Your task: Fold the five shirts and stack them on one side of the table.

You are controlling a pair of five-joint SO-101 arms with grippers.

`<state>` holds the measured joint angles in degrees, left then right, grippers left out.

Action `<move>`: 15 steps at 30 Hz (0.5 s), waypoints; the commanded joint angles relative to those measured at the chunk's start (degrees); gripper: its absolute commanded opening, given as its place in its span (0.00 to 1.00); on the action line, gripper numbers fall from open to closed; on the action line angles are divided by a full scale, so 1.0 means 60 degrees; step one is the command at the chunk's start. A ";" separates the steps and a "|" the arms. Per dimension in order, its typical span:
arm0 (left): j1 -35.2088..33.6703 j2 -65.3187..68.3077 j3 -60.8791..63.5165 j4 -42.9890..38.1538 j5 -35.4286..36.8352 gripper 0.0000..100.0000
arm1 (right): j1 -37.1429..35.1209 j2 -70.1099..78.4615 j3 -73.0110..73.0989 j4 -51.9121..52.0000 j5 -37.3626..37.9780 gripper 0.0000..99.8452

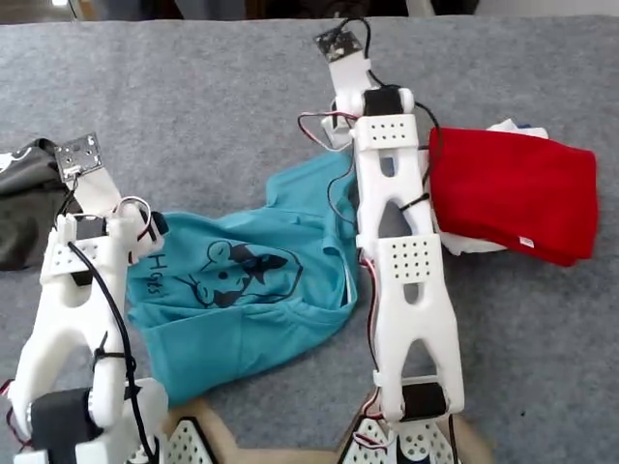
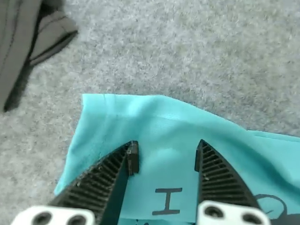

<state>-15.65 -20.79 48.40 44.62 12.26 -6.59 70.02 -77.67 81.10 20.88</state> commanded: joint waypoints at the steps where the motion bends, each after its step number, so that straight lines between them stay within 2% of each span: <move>1: 0.0081 0.0352 -0.0125 -0.0147 0.0059 0.21 | -0.0176 0.0154 -0.0037 0.0044 0.0117 0.28; 15: 0.0081 0.0952 -0.0330 -0.0147 0.0059 0.21 | -0.0234 0.0286 -0.0462 0.0747 0.0352 0.28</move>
<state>-15.56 -14.90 48.31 44.53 12.26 -7.21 72.48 -77.67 84.00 21.58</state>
